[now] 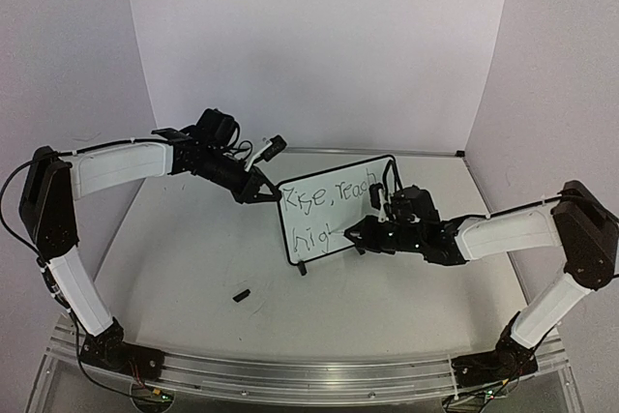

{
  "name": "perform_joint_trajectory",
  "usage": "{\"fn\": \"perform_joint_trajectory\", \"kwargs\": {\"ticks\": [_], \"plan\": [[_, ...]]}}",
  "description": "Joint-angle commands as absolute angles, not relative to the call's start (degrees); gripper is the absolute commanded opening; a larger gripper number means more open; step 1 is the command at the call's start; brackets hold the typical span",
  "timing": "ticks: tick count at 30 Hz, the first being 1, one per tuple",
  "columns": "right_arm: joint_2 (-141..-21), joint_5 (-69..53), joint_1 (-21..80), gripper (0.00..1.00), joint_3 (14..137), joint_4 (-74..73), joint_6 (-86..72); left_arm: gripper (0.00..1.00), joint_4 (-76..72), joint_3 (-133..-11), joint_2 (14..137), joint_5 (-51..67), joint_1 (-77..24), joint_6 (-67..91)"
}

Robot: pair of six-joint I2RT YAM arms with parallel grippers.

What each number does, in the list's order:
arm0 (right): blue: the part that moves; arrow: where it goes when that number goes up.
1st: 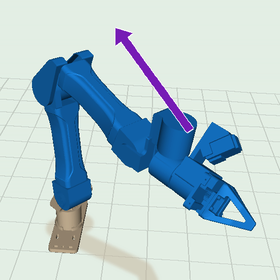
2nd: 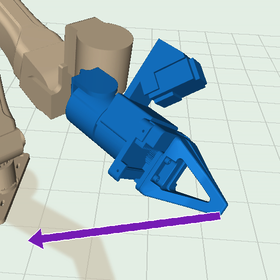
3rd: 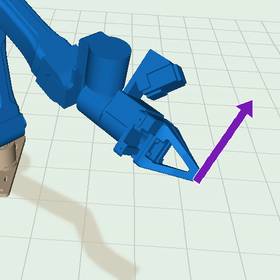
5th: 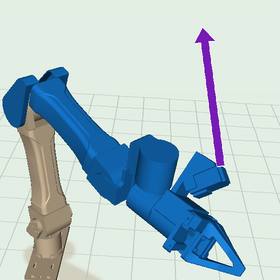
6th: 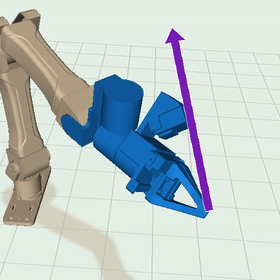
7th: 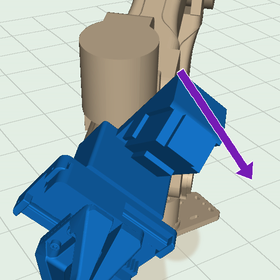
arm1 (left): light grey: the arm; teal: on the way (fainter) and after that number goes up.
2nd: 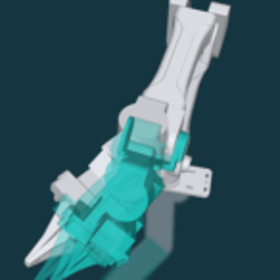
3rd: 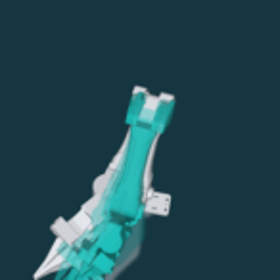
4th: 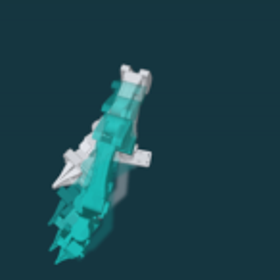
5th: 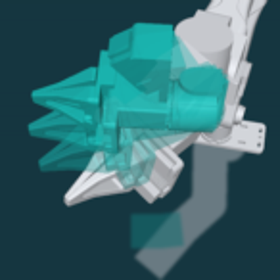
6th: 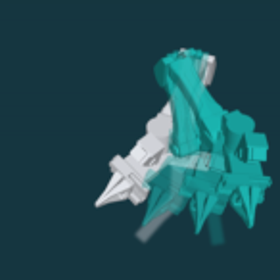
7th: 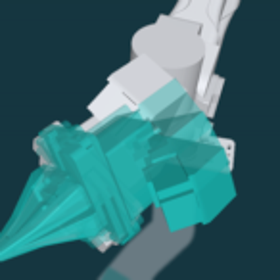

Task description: Write a sentence on the whiteboard

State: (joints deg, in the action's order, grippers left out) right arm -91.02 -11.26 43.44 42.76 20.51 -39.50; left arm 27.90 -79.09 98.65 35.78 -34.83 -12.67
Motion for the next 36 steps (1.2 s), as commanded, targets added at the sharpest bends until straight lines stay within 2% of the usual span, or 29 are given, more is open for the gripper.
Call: {"fn": "perform_joint_trajectory", "kwargs": {"ticks": [1, 36], "plan": [[-92.8, -9.9, 43.1, 0.00, 42.2, 20.4, -40.2, 0.00, 34.5, -78.0, 101.5, 32.9, -36.2, -15.5], [-88.1, -5.0, 43.1, 0.00, 41.8, 21.6, -41.8, 0.00, 34.5, -78.0, 101.2, 32.8, -36.3, -15.5]]}}
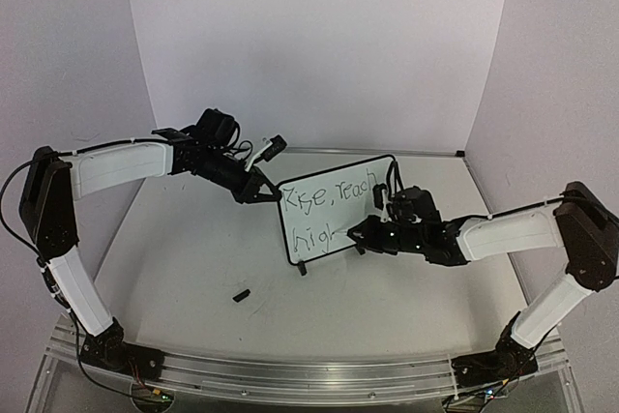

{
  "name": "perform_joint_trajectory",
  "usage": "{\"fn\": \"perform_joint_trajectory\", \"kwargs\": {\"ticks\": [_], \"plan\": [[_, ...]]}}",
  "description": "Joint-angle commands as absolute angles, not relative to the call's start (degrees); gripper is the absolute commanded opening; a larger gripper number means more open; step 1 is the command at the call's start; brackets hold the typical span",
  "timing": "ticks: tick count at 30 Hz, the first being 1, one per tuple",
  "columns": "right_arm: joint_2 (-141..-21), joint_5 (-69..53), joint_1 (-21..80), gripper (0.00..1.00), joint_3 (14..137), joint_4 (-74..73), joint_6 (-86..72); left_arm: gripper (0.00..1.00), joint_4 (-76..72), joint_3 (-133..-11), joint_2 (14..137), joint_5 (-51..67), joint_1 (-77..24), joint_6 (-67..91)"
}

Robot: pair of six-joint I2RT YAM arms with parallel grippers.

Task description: Write a sentence on the whiteboard

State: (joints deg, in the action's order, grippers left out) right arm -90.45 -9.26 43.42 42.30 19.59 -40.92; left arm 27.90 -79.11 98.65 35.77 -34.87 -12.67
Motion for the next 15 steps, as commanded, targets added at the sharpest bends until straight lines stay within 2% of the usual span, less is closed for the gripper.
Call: {"fn": "perform_joint_trajectory", "kwargs": {"ticks": [1, 15], "plan": [[-88.0, -4.9, 43.1, 0.00, 41.6, 21.5, -42.0, 0.00, 34.5, -78.0, 101.3, 32.9, -36.3, -15.5], [-91.1, -5.4, 43.1, 0.00, 39.7, 21.6, -43.4, 0.00, 34.5, -78.0, 101.3, 33.0, -36.4, -15.6]]}}
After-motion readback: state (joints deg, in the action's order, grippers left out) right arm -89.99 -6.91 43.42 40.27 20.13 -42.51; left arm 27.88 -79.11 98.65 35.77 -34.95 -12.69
